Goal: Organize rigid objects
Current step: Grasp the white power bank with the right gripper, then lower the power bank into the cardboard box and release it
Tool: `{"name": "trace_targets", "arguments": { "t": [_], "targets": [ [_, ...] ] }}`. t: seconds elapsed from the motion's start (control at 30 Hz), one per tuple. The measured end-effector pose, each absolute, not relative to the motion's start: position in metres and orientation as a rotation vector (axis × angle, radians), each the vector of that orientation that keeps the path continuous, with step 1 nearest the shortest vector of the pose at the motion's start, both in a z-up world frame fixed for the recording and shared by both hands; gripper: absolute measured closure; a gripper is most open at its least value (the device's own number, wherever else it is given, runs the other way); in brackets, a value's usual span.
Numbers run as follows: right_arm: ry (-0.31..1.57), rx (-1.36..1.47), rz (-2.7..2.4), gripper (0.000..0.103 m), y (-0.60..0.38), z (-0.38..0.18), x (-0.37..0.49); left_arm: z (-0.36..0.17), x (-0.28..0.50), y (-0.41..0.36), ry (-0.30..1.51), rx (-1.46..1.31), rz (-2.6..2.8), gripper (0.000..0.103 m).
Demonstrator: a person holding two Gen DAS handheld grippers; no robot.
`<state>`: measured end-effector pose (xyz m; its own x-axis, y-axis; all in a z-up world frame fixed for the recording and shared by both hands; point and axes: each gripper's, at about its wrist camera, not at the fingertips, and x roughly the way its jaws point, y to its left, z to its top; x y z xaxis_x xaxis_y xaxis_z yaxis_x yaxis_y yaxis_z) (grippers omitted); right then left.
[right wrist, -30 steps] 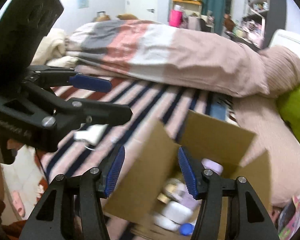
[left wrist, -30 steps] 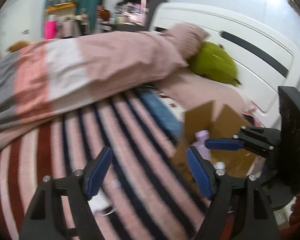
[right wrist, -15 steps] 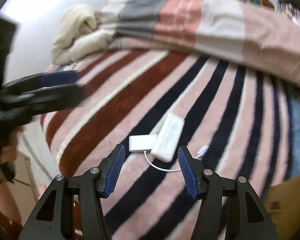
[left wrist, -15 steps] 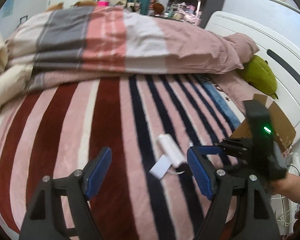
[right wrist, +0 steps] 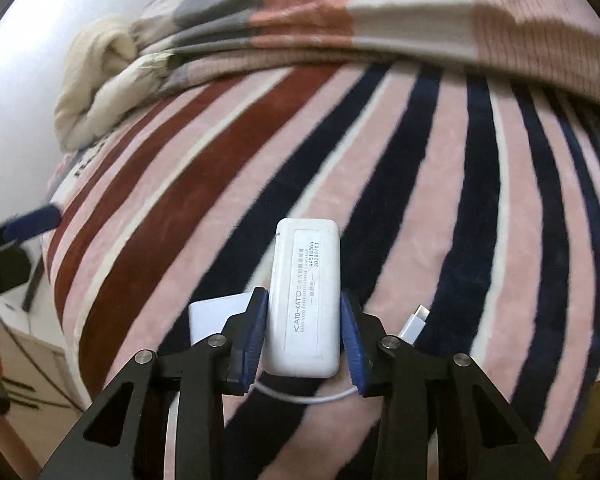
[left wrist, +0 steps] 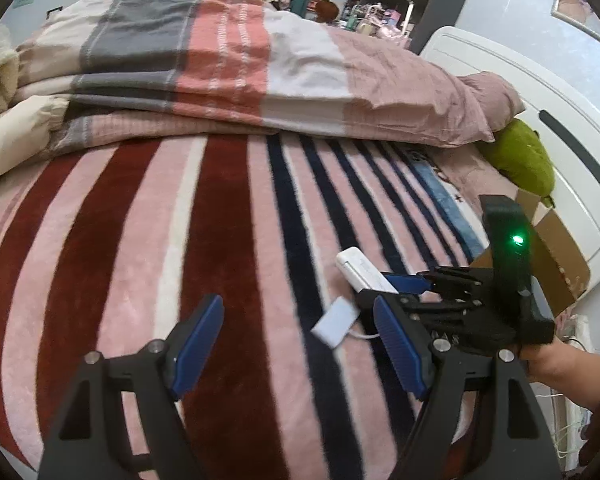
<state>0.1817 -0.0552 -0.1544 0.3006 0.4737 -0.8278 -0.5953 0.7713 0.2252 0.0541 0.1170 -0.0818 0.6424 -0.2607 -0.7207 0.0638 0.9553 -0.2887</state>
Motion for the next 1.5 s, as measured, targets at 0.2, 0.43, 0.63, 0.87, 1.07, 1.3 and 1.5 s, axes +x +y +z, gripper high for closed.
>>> {"name": "trace_targets", "arguments": {
  "t": [0.2,0.43,0.63,0.87,1.07,1.3,1.5],
  "targets": [
    [0.898,-0.186,0.813,0.072,-0.065,-0.091,0.138,-0.055,0.066,0.080,0.813,-0.268,-0.341,0.028],
    [0.747,-0.185,0.845,0.072,-0.102,-0.027,0.098,-0.009,0.081,0.012,0.753,-0.250,-0.528,0.043],
    [0.677,-0.151,0.772,0.072,-0.156,0.002,0.095,0.015,0.099,-0.055,0.752,-0.156,-0.608,0.062],
    [0.706,-0.106,0.639,0.072,-0.236,0.009,0.104,0.015,0.132,-0.153,0.822,-0.061,-0.717,0.063],
    [0.832,-0.068,0.543,0.072,-0.286,-0.007,0.118,-0.005,0.154,-0.212,0.941,0.023,-0.760,0.063],
    [0.951,-0.072,0.501,0.072,-0.302,-0.026,0.132,-0.014,0.156,-0.225,1.000,0.066,-0.735,0.052],
    [0.951,-0.076,0.502,0.071,-0.292,-0.023,0.129,0.012,0.137,-0.167,0.882,0.023,-0.642,0.034]
  ]
}}
